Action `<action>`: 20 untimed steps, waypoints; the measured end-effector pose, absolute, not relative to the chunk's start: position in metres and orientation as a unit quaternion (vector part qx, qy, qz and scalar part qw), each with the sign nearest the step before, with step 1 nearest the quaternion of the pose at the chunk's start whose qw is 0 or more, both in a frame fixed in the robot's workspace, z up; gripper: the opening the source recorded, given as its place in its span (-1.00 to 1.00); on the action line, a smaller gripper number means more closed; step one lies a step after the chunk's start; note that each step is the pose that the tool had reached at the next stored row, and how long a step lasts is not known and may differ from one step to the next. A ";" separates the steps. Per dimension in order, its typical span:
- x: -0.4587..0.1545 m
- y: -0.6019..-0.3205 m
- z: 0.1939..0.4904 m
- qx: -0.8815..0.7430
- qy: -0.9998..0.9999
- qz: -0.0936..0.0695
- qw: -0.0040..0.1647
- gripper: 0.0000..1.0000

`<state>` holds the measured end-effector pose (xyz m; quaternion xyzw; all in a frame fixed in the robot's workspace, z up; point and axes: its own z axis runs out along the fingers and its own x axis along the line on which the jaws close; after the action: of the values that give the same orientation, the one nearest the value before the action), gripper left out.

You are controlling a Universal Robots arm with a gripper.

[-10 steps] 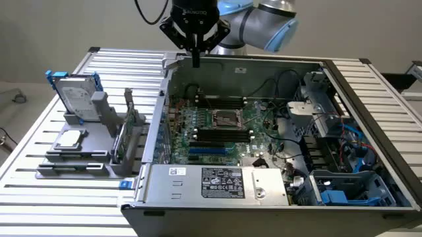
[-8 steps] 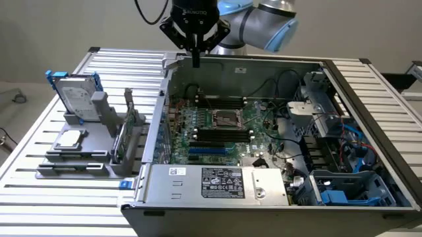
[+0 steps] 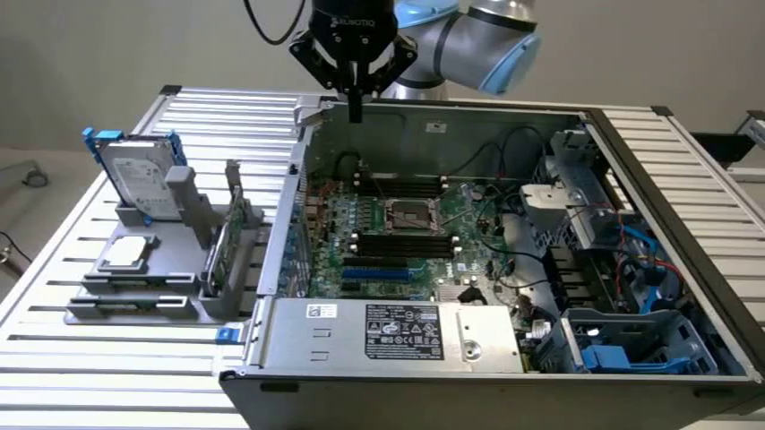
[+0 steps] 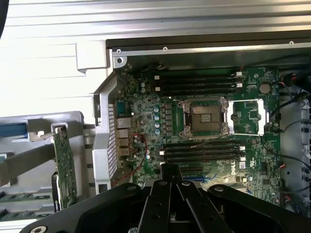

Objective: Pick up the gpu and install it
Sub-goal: 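Reach for the gpu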

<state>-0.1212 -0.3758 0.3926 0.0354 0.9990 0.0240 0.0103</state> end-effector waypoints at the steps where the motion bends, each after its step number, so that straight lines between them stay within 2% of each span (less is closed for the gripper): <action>1: -0.121 -0.376 0.393 0.035 0.999 0.024 0.010 -0.79; 20: -0.200 -0.375 0.390 0.036 0.999 0.024 0.001 -0.79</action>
<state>-0.1996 -0.3752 0.3904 0.0356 0.9991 0.0237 0.0010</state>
